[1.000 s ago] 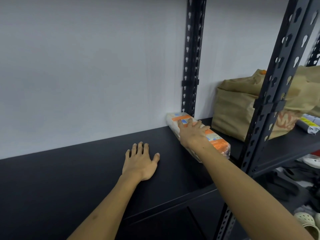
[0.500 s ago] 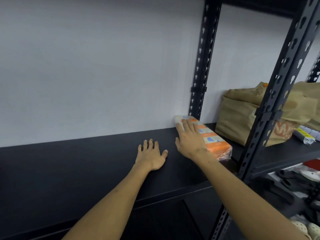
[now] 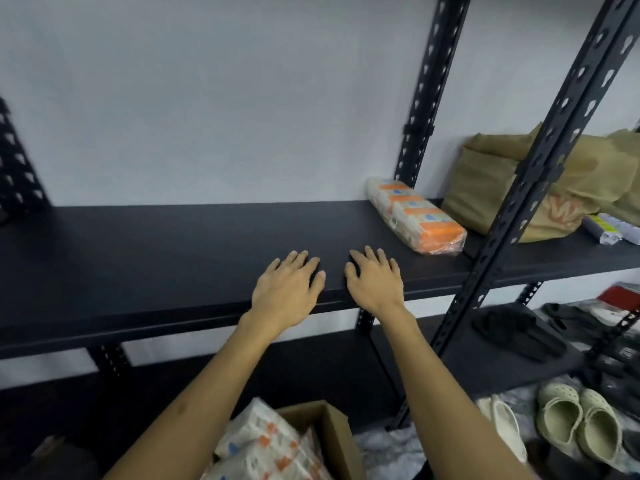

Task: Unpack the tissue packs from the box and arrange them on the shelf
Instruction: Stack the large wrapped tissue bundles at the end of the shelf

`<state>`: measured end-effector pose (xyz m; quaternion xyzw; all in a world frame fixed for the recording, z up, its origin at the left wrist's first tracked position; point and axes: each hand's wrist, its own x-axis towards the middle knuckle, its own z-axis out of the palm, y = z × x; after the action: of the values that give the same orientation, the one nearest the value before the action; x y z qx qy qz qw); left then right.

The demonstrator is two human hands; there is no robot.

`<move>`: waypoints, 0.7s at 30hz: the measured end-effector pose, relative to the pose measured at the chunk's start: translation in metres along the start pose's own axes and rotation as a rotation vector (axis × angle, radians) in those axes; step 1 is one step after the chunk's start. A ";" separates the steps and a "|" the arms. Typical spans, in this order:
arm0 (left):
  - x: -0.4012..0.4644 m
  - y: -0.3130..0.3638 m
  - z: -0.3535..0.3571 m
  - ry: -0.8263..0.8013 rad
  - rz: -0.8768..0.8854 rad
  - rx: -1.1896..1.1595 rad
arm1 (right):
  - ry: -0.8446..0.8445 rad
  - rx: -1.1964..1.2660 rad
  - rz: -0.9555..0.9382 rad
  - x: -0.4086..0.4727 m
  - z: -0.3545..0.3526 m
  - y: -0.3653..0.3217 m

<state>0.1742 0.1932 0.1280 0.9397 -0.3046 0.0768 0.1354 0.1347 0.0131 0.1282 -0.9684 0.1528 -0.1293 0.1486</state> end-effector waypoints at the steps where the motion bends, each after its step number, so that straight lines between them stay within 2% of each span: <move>1: -0.016 -0.001 0.004 0.050 -0.006 0.050 | 0.037 0.004 -0.013 -0.012 0.006 -0.006; 4: -0.054 -0.008 0.014 0.178 0.026 0.086 | 0.142 0.031 -0.045 -0.042 0.022 -0.020; 10: -0.124 -0.033 0.033 0.237 0.133 -0.105 | 0.305 0.067 -0.108 -0.097 0.044 -0.039; 14: -0.177 -0.062 0.074 0.138 -0.068 -0.226 | 0.333 0.220 -0.118 -0.124 0.070 -0.046; 17: -0.208 -0.089 0.111 0.041 -0.235 -0.275 | 0.209 0.303 -0.109 -0.142 0.109 -0.049; 21: -0.236 -0.111 0.148 -0.195 -0.435 -0.355 | -0.138 0.392 -0.029 -0.180 0.176 -0.050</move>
<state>0.0595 0.3655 -0.0896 0.9475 -0.1165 -0.0989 0.2809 0.0339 0.1624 -0.0551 -0.9296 0.1005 -0.0918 0.3424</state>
